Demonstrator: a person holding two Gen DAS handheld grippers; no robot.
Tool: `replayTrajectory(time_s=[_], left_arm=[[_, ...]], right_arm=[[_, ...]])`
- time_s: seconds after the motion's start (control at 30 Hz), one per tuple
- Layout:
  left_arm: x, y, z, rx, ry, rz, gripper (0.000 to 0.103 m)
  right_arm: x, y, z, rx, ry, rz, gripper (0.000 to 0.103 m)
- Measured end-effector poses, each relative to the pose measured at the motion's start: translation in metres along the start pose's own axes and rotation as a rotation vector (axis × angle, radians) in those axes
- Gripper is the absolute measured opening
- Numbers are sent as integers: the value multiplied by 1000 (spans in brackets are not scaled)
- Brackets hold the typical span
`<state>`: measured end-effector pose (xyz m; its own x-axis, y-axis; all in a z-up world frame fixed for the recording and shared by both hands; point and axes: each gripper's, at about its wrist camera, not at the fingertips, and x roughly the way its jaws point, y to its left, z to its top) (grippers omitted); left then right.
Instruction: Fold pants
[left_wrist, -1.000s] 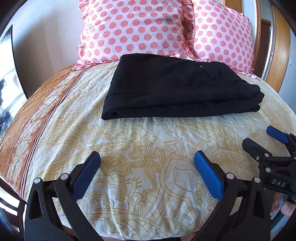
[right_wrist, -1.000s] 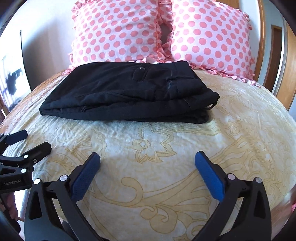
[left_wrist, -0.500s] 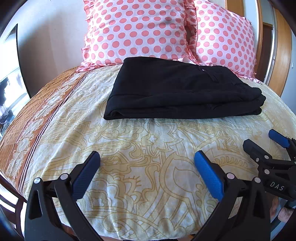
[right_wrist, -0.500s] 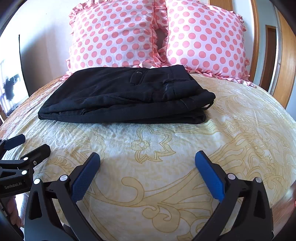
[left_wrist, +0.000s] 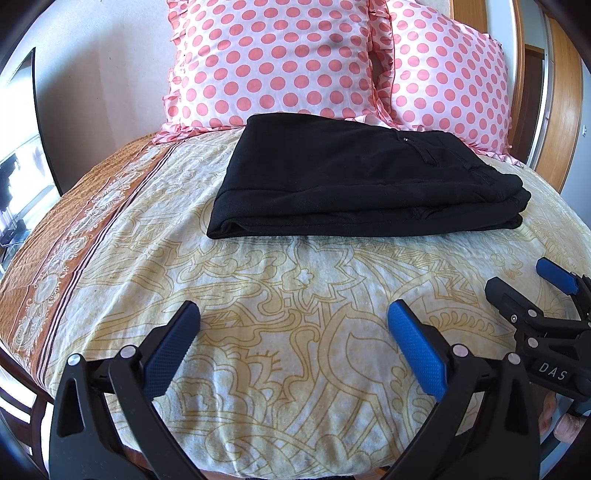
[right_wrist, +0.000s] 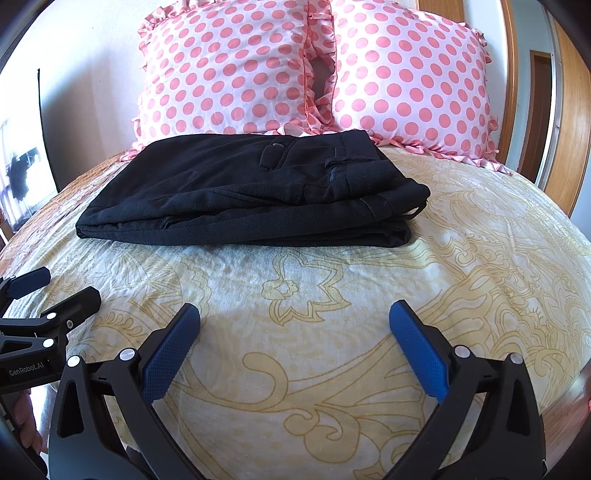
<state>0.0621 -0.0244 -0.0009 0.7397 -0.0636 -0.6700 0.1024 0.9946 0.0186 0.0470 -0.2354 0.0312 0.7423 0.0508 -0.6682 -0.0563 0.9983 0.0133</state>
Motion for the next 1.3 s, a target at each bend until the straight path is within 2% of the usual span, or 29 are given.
replayTrajectory(time_s=[1.3], left_arm=[[2, 1, 0, 3, 16, 0, 101]], right_arm=[[0, 0, -1, 0, -2, 0, 102]])
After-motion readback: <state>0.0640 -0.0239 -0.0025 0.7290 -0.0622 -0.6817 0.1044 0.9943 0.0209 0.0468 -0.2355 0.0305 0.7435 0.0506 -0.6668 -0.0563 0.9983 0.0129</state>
